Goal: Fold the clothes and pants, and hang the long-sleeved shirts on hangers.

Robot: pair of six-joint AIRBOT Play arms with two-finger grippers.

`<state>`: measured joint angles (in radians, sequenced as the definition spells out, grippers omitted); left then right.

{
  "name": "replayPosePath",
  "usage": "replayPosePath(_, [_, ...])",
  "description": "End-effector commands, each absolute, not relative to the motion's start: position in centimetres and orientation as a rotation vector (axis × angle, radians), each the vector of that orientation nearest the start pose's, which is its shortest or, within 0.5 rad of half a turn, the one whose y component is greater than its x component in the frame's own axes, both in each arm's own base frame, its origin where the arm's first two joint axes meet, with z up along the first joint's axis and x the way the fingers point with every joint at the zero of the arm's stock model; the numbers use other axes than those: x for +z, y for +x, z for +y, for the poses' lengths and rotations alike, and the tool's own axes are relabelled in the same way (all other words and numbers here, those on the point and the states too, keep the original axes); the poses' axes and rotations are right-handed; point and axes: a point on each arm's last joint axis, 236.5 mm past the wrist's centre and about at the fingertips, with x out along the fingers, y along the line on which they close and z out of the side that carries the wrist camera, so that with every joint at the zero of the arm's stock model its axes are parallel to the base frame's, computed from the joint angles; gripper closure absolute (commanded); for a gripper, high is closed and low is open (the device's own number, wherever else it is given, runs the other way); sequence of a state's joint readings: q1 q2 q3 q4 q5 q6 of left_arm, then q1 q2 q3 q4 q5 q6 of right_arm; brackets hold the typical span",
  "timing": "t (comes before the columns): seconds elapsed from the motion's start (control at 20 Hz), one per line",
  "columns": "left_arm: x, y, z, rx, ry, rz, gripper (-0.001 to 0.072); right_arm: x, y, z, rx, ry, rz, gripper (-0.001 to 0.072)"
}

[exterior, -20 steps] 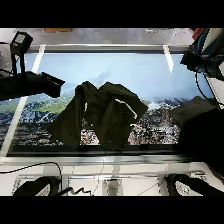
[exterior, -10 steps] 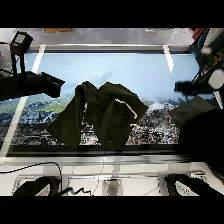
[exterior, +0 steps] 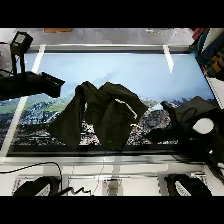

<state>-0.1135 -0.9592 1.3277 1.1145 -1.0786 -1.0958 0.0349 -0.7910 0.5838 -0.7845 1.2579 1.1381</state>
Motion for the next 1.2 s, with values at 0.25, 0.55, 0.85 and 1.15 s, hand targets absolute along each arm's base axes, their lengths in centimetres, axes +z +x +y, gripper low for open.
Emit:
replayPosePath(0.25, [23.4,36.9,-13.4,-0.570,0.138,0.599,0.0687,-4.4,19.6,22.2,0.679,0.605,1.317,0.0085])
replayPosePath(0.55, [23.4,36.9,-13.4,-0.571,0.137,0.598,0.0688,-7.6,19.9,25.8,0.653,0.658,1.477,0.0084])
replayPosePath(0.85, [23.3,37.0,-13.4,-0.571,0.137,0.601,0.0687,-8.0,22.7,27.6,0.641,0.651,1.511,0.0095])
replayPosePath(1.15, [23.3,37.0,-13.5,-0.573,0.134,0.601,0.0687,-8.7,20.0,27.3,0.669,0.613,1.639,0.0368])
